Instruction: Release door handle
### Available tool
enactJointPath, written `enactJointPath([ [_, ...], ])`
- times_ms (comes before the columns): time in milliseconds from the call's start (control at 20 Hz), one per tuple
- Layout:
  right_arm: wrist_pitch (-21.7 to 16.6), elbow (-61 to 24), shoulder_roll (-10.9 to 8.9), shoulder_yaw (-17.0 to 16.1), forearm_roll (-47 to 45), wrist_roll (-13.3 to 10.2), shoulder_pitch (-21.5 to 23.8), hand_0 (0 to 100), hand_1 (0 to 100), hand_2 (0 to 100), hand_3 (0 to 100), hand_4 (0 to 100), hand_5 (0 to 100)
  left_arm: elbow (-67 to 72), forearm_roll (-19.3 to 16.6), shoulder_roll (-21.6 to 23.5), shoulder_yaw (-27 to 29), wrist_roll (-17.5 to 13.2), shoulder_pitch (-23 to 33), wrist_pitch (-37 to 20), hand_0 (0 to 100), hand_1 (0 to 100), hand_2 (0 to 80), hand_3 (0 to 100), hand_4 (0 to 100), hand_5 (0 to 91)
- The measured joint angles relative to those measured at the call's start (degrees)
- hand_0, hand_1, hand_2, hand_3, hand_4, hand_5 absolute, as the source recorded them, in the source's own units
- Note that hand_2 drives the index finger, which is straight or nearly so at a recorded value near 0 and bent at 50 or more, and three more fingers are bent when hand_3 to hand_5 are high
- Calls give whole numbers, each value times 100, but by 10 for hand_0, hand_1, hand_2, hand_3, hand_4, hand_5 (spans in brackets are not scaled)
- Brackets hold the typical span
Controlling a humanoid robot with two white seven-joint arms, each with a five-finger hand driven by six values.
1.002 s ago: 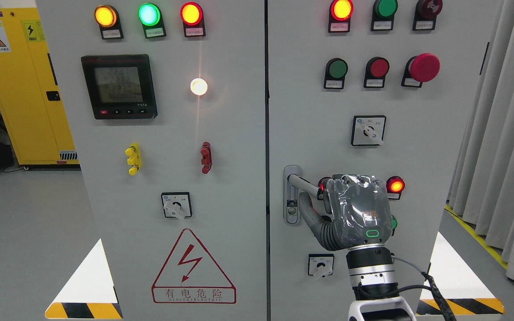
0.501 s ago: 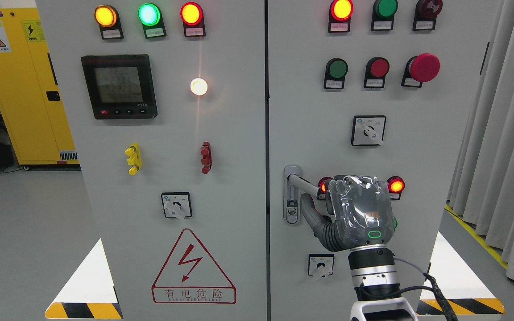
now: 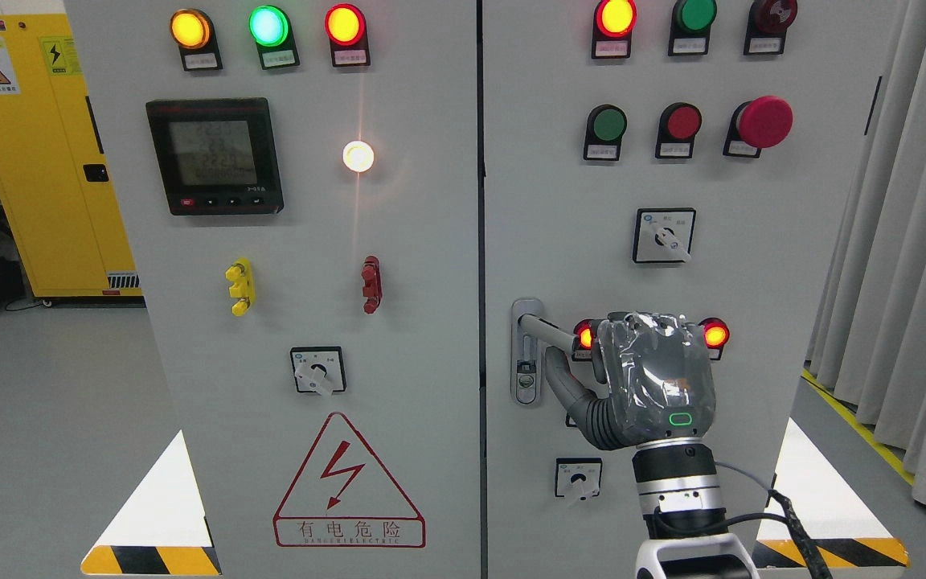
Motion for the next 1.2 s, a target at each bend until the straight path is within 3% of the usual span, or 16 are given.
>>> enactJointPath([
  [551,-2,-74,-2,-20,0,80,41,453,453,1000,1000,1000,1000,0,0,0,0,0,0,0,120,556,0,0,0,0],
  [902,-266,-303,-2,-66,-5,27,467,458,454,998,1000,1000,1000,0,0,0,0,0,0,0,120,556,0,0,0,0],
  [1052,-582,-474,-2,-171,-29,-59,724,458,454,911,1000,1000,1000,0,0,0,0,0,0,0,120,556,0,0,0,0],
  [1102,-692,-540,-2,-229,-35,-89,828,457,454,841,1000,990,983,0,0,0,0,0,0,0,120,556,0,0,0,0],
  [1152,-791,-611,-1,-293,-43,-117,937,428,465,623,895,835,785,0,0,0,0,0,0,0,120,556,0,0,0,0],
  [1202,-909,-678,-1,-348,-50,-151,1046,427,465,621,891,833,785,0,0,0,0,0,0,0,120,556,0,0,0,0],
])
